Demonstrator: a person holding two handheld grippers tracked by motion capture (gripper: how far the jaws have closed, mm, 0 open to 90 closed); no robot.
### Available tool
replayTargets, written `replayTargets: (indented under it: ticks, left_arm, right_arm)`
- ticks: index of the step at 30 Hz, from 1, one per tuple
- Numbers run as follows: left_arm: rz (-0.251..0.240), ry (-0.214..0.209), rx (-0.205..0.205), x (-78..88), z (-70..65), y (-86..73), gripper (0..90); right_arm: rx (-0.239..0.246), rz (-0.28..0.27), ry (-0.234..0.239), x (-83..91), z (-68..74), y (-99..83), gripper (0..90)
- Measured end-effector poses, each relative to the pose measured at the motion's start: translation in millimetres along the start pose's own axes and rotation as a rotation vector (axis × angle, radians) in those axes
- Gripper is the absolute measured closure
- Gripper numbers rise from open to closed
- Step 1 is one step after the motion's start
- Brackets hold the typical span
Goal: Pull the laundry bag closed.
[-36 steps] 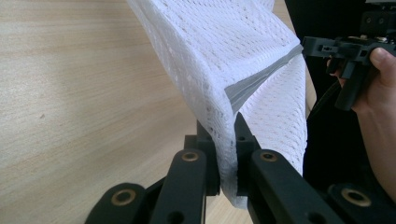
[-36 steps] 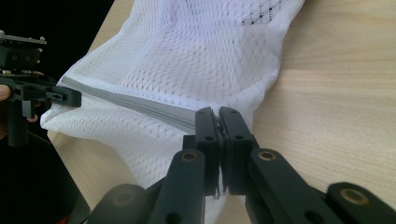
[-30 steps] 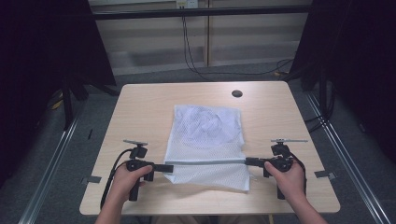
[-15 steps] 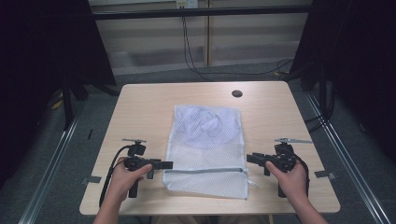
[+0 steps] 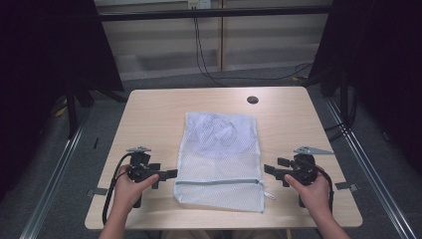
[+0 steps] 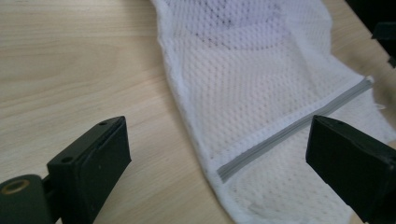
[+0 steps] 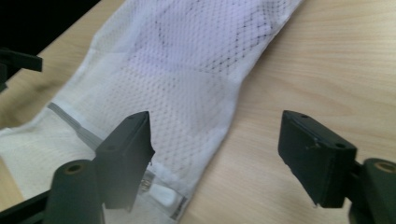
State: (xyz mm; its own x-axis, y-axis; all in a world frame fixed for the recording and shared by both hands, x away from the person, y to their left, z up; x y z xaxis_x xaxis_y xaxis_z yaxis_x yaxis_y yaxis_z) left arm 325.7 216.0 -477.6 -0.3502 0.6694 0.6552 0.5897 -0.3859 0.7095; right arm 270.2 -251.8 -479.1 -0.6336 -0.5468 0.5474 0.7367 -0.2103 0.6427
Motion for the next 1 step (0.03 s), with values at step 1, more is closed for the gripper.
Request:
replayTargets:
  ticks: [1]
  left_arm:
    - [0.004,0.012,-0.002,-0.1,2.1,-1.4,5.7]
  right_arm:
    - [0.015,-0.001,-0.005,-0.7,-1.5,0.1,22.6]
Point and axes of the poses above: each handheld gripper's, and its own axes: x roughly backward along the jaws, y roughly out of its top, z roughly to its left, the point moved 1 cm from there along -x, roughly forward along the jaws, and after that the axes turned 15 degrees about -x, right-handed, at the moved point
